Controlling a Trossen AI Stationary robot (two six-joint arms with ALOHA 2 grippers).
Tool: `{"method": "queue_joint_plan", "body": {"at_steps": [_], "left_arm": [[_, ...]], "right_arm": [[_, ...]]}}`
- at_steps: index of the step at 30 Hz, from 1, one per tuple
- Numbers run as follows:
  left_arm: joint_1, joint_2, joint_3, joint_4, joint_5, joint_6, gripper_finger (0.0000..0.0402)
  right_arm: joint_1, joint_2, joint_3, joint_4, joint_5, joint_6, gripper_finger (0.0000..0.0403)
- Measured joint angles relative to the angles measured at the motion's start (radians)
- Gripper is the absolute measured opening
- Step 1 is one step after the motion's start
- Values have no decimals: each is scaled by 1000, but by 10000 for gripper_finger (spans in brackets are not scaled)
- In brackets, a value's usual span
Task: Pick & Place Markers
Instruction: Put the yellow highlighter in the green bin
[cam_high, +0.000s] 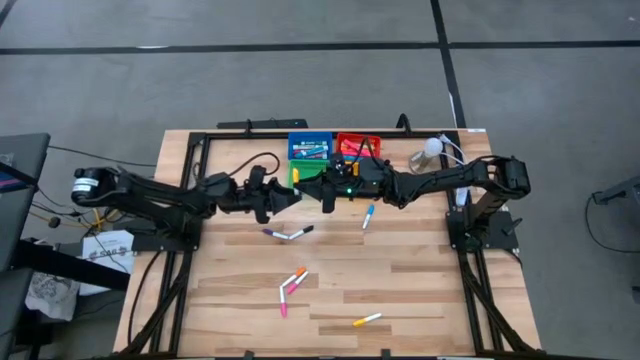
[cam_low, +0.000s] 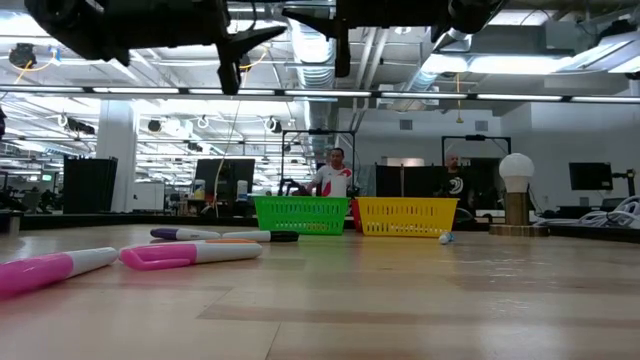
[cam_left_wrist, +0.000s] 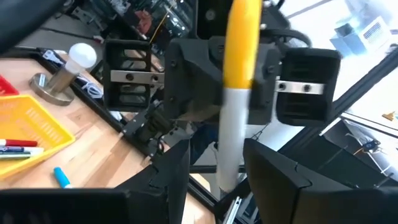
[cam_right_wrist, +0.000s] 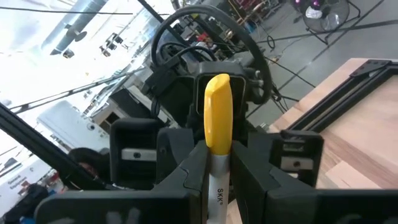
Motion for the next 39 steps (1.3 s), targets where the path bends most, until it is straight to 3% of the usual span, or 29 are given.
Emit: {"method": "queue_joint_plan", "body": {"at_steps": [14, 19, 25, 30, 34, 39], "left_arm": [[0, 62, 55, 3, 38, -5, 142], [-1, 62, 55, 2, 41, -12, 110], [0, 62, 55, 0, 40, -8, 38], [0, 62, 55, 1, 46, -1, 32], [0, 62, 55, 0, 52, -5, 45], [-1, 62, 55, -6, 52, -4, 32]], "right_arm": [[0, 0, 0, -42, -28, 0, 45], [0, 0, 0, -41, -44, 0, 44], [-2, 0, 0, -40, -62, 2, 47], [-4, 0, 0, -40, -66, 2, 47], [-21, 0, 0, -40, -138, -1, 47], [-56, 0, 0, -52, -250, -3, 63]]}}
